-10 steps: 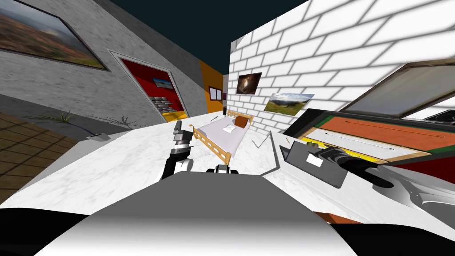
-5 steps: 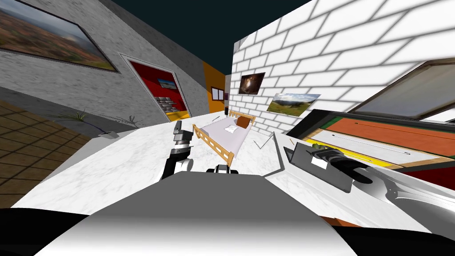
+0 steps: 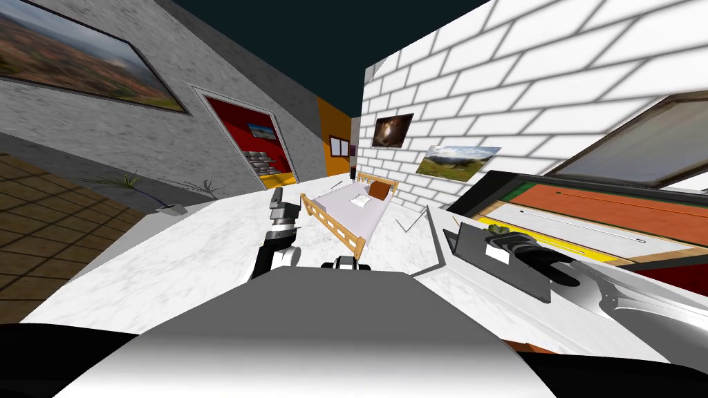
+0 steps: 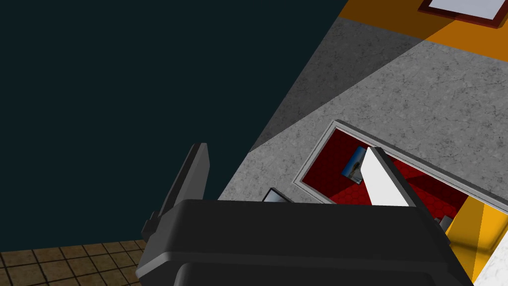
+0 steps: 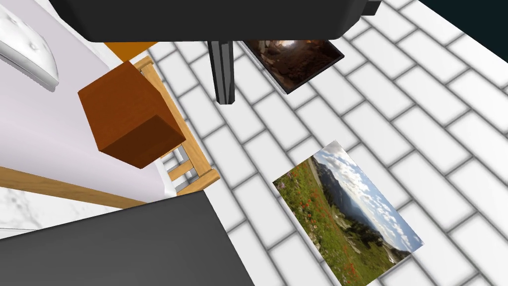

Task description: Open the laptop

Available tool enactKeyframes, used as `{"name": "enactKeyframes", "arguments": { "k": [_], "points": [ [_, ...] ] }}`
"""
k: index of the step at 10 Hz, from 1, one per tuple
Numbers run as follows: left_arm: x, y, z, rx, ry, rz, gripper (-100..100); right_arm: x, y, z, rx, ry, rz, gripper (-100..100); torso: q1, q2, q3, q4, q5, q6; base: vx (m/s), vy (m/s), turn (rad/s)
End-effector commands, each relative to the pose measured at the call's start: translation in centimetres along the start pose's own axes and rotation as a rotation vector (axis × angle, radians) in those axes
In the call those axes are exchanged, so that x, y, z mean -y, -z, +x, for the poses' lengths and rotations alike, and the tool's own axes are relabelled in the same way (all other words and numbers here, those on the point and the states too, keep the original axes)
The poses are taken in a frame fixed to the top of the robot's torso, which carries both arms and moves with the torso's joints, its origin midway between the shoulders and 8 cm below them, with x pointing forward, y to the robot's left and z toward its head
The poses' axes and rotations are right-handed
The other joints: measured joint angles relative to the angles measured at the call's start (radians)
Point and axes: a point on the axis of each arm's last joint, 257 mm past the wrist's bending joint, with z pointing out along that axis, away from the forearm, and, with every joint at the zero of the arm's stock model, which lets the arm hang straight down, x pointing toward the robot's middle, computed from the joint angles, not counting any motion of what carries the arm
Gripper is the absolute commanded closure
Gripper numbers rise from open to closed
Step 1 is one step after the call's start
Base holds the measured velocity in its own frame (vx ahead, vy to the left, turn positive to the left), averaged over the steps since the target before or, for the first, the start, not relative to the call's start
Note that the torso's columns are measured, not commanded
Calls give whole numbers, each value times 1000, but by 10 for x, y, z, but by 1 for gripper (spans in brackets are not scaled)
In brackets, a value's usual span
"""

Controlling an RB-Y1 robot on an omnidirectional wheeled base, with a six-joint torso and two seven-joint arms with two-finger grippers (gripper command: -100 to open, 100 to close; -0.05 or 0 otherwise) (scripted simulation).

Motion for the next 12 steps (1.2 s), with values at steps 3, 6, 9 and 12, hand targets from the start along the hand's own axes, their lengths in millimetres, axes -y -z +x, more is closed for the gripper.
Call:
{"name": "enactKeyframes", "arguments": {
  "k": [3, 6, 9, 12],
  "points": [
    [0, 0, 0, 0, 0, 0, 0, 6, 16, 23, -39, -4, -77, 100, 1, 2, 1, 0, 0, 0, 93, -13, 12],
    [0, 0, 0, 0, 0, 0, 0, 10, 27, 36, -70, -5, -121, 100, 1, 7, 4, 2, 0, 0, 21, 2, -7],
    [0, 0, 0, 0, 0, 0, 0, 25, 31, 29, -68, -1, -137, -100, 0, 2, 1, 1, 0, 0, 4, 7, -30],
    [0, 0, 0, 0, 0, 0, 0, 43, 33, 15, -54, 5, -144, -100, 1, 2, 1, 0, 0, 0, 11, 27, -77]
  ]
}}
